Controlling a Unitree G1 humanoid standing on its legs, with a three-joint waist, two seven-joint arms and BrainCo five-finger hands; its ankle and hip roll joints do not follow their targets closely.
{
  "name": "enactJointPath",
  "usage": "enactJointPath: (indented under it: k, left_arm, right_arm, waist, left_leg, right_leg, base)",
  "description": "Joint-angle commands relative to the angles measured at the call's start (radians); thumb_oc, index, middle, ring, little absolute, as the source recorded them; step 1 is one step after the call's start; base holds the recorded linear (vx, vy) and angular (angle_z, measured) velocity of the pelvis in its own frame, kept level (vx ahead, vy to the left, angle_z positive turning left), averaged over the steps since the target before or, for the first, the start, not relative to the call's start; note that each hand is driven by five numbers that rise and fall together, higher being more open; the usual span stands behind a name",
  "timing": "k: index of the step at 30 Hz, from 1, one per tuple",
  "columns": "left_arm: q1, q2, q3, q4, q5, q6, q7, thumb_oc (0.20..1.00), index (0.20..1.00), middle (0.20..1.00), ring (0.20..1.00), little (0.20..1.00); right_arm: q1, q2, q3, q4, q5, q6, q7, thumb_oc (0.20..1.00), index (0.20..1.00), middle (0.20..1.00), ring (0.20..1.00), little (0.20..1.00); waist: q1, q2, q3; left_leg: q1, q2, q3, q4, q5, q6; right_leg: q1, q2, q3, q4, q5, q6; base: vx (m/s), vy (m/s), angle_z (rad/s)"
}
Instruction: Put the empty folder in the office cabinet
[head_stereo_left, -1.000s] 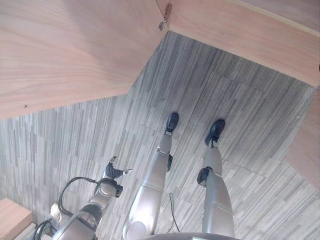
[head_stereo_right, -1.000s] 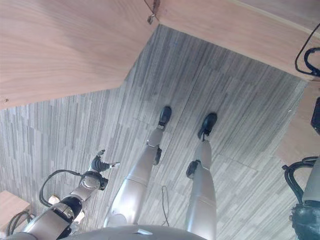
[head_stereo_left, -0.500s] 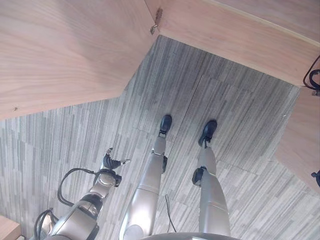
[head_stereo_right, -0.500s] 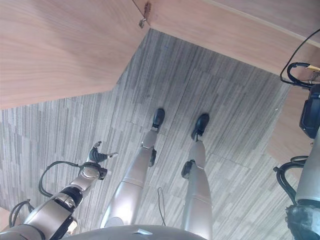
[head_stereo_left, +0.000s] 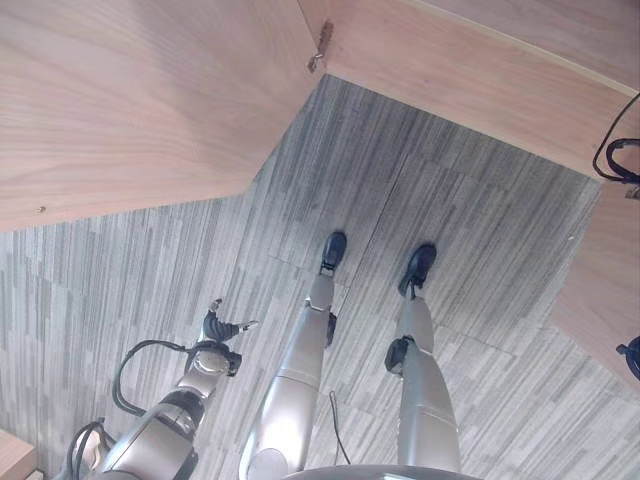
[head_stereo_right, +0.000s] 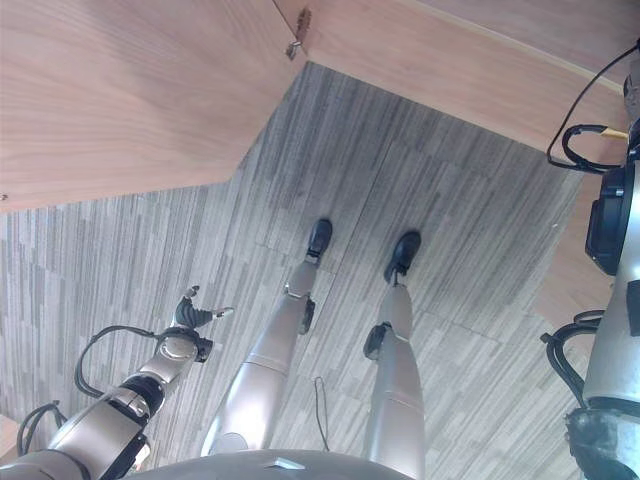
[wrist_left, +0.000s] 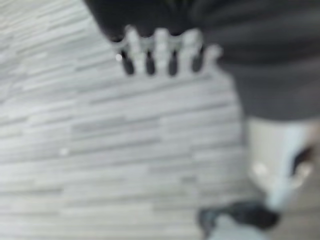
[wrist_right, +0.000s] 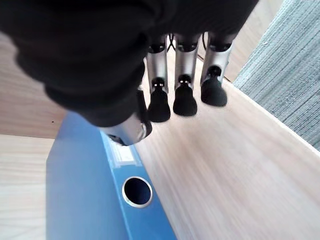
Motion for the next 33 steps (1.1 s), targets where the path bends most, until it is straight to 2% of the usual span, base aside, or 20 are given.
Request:
enactJointPath:
  k: [1,11,17,18,20,21,22,23,24,25,26,28,29,30,31,32,33]
  left_arm:
    - [0.065,0.002,-0.005,0.056,-0.016,0.002,0.022,1.0,1.0,1.0,1.0,1.0]
    - [0.073,0.006,-0.008,0.048,-0.02,-0.003,0.026,1.0,1.0,1.0,1.0,1.0]
    - [0.109,0.019,-0.001,0.041,-0.001,-0.009,0.027,1.0,1.0,1.0,1.0,1.0]
    - [0.113,0.019,-0.002,0.038,0.005,-0.011,0.028,1.0,1.0,1.0,1.0,1.0]
    - [0.123,0.021,-0.008,0.031,0.012,-0.013,0.027,1.0,1.0,1.0,1.0,1.0]
    - [0.123,0.021,-0.008,0.03,0.013,-0.013,0.028,1.0,1.0,1.0,1.0,1.0]
    - [0.124,0.023,-0.011,0.029,0.017,-0.014,0.027,1.0,1.0,1.0,1.0,1.0]
    - [0.124,0.027,-0.015,0.026,0.021,-0.015,0.027,1.0,1.0,1.0,1.0,1.0]
    - [0.126,0.028,-0.017,0.023,0.023,-0.016,0.027,1.0,1.0,1.0,1.0,1.0]
    - [0.127,0.029,-0.018,0.022,0.024,-0.017,0.027,1.0,1.0,1.0,1.0,1.0]
    - [0.129,0.03,-0.02,0.02,0.025,-0.015,0.024,1.0,1.0,1.0,1.0,1.0]
    - [0.137,0.034,-0.023,0.014,0.035,-0.014,0.022,1.0,1.0,1.0,1.0,1.0]
    - [0.138,0.035,-0.023,0.013,0.036,-0.014,0.022,1.0,1.0,1.0,1.0,1.0]
    - [0.136,0.036,-0.023,0.01,0.037,-0.013,0.021,1.0,1.0,1.0,1.0,1.0]
    - [0.136,0.036,-0.022,0.006,0.038,-0.014,0.02,1.0,1.0,1.0,1.0,1.0]
    - [0.137,0.037,-0.023,0.005,0.038,-0.014,0.02,1.0,1.0,1.0,1.0,1.0]
    - [0.137,0.037,-0.024,0.004,0.037,-0.015,0.019,1.0,1.0,1.0,1.0,1.0]
  right_arm:
    - [-0.029,-0.027,0.123,0.022,-0.034,-0.015,0.005,0.2,0.2,0.2,0.2,0.2]
    - [-0.033,-0.034,0.129,-0.007,-0.037,-0.034,0.008,0.2,0.2,0.2,0.2,0.2]
    - [-0.057,-0.04,0.195,-0.109,-0.062,-0.07,0.064,0.2,0.2,0.2,0.2,0.2]
    - [-0.062,-0.041,0.209,-0.116,-0.066,-0.077,0.075,0.2,0.2,0.2,0.2,0.2]
    - [-0.067,-0.041,0.235,-0.134,-0.075,-0.092,0.101,0.2,0.2,0.2,0.2,0.2]
    - [-0.067,-0.042,0.236,-0.132,-0.075,-0.093,0.102,0.2,0.2,0.2,0.2,0.2]
    - [-0.071,-0.042,0.242,-0.136,-0.075,-0.096,0.111,0.2,0.2,0.2,0.2,0.2]
    - [-0.076,-0.041,0.253,-0.139,-0.08,-0.102,0.123,0.2,0.2,0.2,0.2,0.2]
    - [-0.077,-0.041,0.257,-0.14,-0.081,-0.102,0.13,0.2,0.2,0.2,0.2,0.2]
    - [-0.077,-0.041,0.257,-0.139,-0.081,-0.103,0.131,0.2,0.2,0.2,0.2,0.2]
    - [-0.079,-0.039,0.263,-0.145,-0.084,-0.102,0.138,0.2,0.2,0.2,0.2,0.2]
    - [-0.076,-0.033,0.276,-0.151,-0.097,-0.097,0.158,0.2,0.2,0.2,0.2,0.2]
    - [-0.076,-0.033,0.276,-0.15,-0.097,-0.097,0.158,0.2,0.2,0.2,0.2,0.2]
    - [-0.072,-0.027,0.282,-0.151,-0.109,-0.097,0.164,0.2,0.2,0.2,0.2,0.2]
    - [-0.07,-0.029,0.28,-0.149,-0.113,-0.099,0.165,0.2,0.2,0.2,0.2,0.2]
    - [-0.069,-0.029,0.279,-0.148,-0.113,-0.099,0.165,0.2,0.2,0.2,0.2,0.2]
    - [-0.07,-0.029,0.279,-0.145,-0.116,-0.099,0.163,0.2,0.2,0.2,0.2,0.2]
  waist:
    - [0.04,0.024,-0.009]
    - [0.05,0.031,0.0]
    - [0.07,0.032,0.008]
    - [0.073,0.032,0.0]
    - [0.085,0.034,0.002]
    - [0.087,0.036,0.01]
    - [0.09,0.036,0.001]
    - [0.097,0.036,0.001]
    - [0.1,0.036,-0.001]
    - [0.102,0.038,0.006]
    - [0.103,0.035,-0.002]
    - [0.11,0.036,-0.004]
    - [0.112,0.038,0.003]
    - [0.112,0.037,-0.006]
    - [0.113,0.038,-0.007]
    - [0.114,0.04,0.002]
    - [0.114,0.038,-0.007]
  left_leg:
    - [0.189,0.016,-0.033,-0.36,0.068,-0.085]
    - [0.181,0.012,-0.034,-0.36,0.071,-0.084]
    - [0.164,0.015,-0.037,-0.36,0.077,-0.088]
    - [0.17,0.021,-0.037,-0.36,0.053,-0.092]
    - [0.161,0.023,-0.041,-0.36,0.057,-0.094]
    - [0.152,0.019,-0.039,-0.36,0.082,-0.091]
    - [0.158,0.023,-0.042,-0.36,0.058,-0.094]
    - [0.153,0.023,-0.044,-0.36,0.059,-0.094]
    - [0.15,0.023,-0.045,-0.36,0.059,-0.095]
    - [0.14,0.018,-0.044,-0.36,0.084,-0.092]
    - [0.147,0.022,-0.047,-0.36,0.059,-0.095]
    - [0.142,0.022,-0.049,-0.36,0.061,-0.095]
    - [0.132,0.017,-0.048,-0.36,0.086,-0.093]
    - [0.141,0.021,-0.051,-0.36,0.061,-0.095]
    - [0.14,0.021,-0.052,-0.36,0.062,-0.095]
    - [0.131,0.017,-0.051,-0.36,0.087,-0.093]
    - [0.14,0.021,-0.052,-0.36,0.063,-0.094]
  right_leg:
    - [0.14,-0.058,-0.055,-0.002,-0.16,0.094]
    - [0.135,-0.062,-0.057,-0.002,-0.161,0.097]
    - [0.117,-0.066,-0.061,-0.002,-0.163,0.1]
    - [0.123,-0.061,-0.053,-0.002,-0.188,0.104]
    - [0.115,-0.061,-0.055,-0.002,-0.19,0.104]
    - [0.106,-0.065,-0.064,-0.002,-0.166,0.099]
    - [0.113,-0.061,-0.056,-0.002,-0.19,0.104]
    - [0.109,-0.062,-0.056,-0.002,-0.192,0.104]
    - [0.106,-0.062,-0.058,-0.002,-0.192,0.104]
    - [0.096,-0.066,-0.067,-0.002,-0.168,0.099]
    - [0.104,-0.063,-0.058,-0.002,-0.192,0.104]
    - [0.099,-0.064,-0.061,-0.002,-0.193,0.104]
    - [0.09,-0.068,-0.07,-0.002,-0.169,0.099]
    - [0.097,-0.064,-0.062,-0.002,-0.194,0.104]
    - [0.097,-0.065,-0.064,-0.002,-0.194,0.104]
    - [0.088,-0.069,-0.073,-0.002,-0.17,0.099]
    - [0.098,-0.065,-0.065,-0.002,-0.194,0.104]
  base:
    - [0.0,0.0,0.0]
    - [0.0,0.0,0.0]
    - [0.01,-0.006,0.0]
    - [0.08,-0.043,0.02]
    - [0.01,-0.017,0.02]
    - [0.0,0.0,0.0]
    - [0.0,0.0,0.0]
    - [0.07,-0.046,-0.01]
    - [-0.05,0.01,-0.01]
    - [0.0,0.0,0.0]
    - [0.0,0.0,0.0]
    - [0.01,-0.023,0.01]
    - [0.01,-0.009,0.04]
    - [0.01,-0.003,0.04]
    - [0.0,0.0,0.0]
    - [0.0,0.0,0.0]
    - [0.0,0.0,0.0]
